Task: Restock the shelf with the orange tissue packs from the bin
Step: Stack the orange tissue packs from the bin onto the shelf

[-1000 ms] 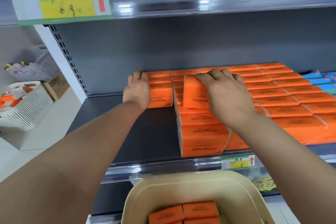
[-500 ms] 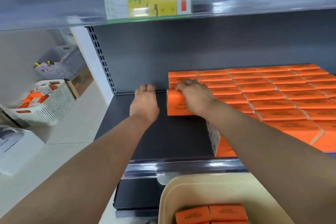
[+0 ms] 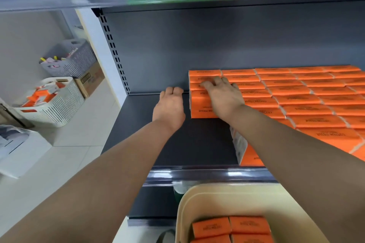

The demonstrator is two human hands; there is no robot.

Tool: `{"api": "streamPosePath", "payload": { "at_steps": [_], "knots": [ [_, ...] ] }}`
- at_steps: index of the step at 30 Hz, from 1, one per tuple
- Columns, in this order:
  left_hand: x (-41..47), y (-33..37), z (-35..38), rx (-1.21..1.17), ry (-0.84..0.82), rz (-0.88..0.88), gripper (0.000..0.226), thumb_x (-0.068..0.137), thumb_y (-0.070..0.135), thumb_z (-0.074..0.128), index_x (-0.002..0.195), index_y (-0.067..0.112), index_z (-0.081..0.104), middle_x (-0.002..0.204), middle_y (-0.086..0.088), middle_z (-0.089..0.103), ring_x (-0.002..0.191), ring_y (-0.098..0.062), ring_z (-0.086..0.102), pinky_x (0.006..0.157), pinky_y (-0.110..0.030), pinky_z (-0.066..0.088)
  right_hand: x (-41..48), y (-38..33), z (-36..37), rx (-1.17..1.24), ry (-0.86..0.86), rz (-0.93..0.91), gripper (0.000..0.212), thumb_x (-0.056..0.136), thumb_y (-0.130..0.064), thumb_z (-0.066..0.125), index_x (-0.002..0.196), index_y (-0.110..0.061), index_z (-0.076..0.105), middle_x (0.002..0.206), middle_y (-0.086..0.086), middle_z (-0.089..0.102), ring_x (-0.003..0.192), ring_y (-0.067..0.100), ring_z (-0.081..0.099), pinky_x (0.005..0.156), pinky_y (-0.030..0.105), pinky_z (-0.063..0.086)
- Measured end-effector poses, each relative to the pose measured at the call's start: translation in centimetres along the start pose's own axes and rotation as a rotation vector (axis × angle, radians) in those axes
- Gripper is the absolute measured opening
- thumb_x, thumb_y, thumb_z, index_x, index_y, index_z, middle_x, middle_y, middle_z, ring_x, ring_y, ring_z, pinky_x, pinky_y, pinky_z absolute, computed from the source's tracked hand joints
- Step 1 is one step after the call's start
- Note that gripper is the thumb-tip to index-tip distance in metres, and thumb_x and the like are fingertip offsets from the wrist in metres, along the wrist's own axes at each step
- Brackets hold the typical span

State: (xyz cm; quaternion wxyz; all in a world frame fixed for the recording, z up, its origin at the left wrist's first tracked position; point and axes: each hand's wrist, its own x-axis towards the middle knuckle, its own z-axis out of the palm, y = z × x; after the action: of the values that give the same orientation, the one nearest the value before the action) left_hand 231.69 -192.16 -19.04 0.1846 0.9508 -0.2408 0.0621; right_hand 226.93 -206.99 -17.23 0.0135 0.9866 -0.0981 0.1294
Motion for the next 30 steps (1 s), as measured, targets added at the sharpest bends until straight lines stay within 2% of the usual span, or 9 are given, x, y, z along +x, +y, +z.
{"api": "streamPosePath", "payload": {
  "at_steps": [9, 17, 24, 30],
  "knots": [
    [-4.0, 2.0, -2.8, 0.014, 0.023, 0.040, 0.060, 0.079, -0.008, 0.052, 0.135, 0.011, 0.041, 0.131, -0.010, 0.042, 0.123, -0.025, 0.038, 0.089, -0.036, 0.049, -6.0, 0.5, -2.9, -0.017, 0.070, -0.045, 0.054, 0.084, -0.004, 0.057, 0.134, -0.021, 0.046, 0.128, 0.008, 0.046, 0.123, 0.029, 0.040, 0.097, 0.043, 0.037],
    [-12.4, 5.0, -3.0, 0.028, 0.010, 0.105, 0.055, 0.083, -0.001, 0.055, 0.134, 0.013, 0.042, 0.132, -0.007, 0.042, 0.120, -0.024, 0.039, 0.084, -0.037, 0.048, -17.4, 0.4, -4.6, 0.011, 0.148, -0.123, 0.050, 0.081, -0.008, 0.062, 0.128, -0.023, 0.052, 0.120, 0.005, 0.052, 0.115, 0.028, 0.046, 0.087, 0.040, 0.038],
    [-22.2, 6.2, 4.2, 0.055, -0.190, 0.156, 0.051, 0.086, 0.005, 0.050, 0.135, 0.015, 0.042, 0.135, -0.005, 0.045, 0.126, -0.022, 0.040, 0.102, -0.037, 0.041, -29.5, 2.3, 0.6, 0.016, -0.139, -0.078, 0.047, 0.087, -0.011, 0.054, 0.132, -0.024, 0.045, 0.126, 0.002, 0.047, 0.120, 0.024, 0.043, 0.094, 0.039, 0.038],
    [-28.9, 6.4, 9.6, 0.051, -0.439, 0.137, 0.048, 0.086, 0.001, 0.048, 0.132, 0.013, 0.042, 0.133, -0.008, 0.044, 0.122, -0.027, 0.045, 0.098, -0.039, 0.042, -35.9, 4.3, 5.1, 0.052, -0.334, 0.020, 0.039, 0.089, -0.009, 0.043, 0.125, -0.023, 0.048, 0.124, 0.004, 0.047, 0.120, 0.026, 0.043, 0.091, 0.038, 0.037]
  ]
}}
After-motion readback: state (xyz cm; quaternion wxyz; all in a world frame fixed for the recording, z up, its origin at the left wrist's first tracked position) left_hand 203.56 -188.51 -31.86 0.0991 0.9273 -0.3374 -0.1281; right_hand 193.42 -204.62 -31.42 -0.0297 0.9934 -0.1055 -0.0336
